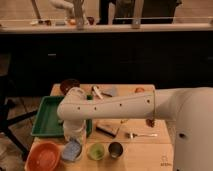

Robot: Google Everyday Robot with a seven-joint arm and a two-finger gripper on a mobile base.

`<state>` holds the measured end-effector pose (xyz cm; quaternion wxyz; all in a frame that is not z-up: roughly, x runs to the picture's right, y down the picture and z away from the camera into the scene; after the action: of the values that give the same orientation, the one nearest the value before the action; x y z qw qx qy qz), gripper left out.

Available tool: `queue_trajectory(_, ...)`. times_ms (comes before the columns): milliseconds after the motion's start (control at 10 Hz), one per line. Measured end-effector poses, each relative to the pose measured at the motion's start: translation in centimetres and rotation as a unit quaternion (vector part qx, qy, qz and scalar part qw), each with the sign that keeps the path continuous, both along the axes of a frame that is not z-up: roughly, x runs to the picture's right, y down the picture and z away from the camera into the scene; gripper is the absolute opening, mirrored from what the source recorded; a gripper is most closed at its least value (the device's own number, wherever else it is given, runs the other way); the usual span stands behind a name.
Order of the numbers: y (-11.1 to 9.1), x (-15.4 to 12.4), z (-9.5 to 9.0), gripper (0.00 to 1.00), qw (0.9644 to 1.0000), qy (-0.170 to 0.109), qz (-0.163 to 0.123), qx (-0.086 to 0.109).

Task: Wipe red bowl with sponge

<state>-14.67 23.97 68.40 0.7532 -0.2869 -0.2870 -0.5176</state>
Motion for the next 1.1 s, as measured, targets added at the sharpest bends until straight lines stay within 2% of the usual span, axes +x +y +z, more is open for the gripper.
queue_trajectory(500,0.0,0.0,-0.1,0.41,1.0,0.0,-0.001,0.002)
queue_trajectory(600,-0.2,-0.1,-0.3,0.41,0.9999,0.002,-0.005,0.01)
queue_trajectory(800,-1.3,-1.4,-2.2,0.41,0.9991,-0.005,-0.022,0.035)
queue_trajectory(1100,-2.7,-4.8,-5.4,0.41,0.9951,-0.029,-0.061,0.071)
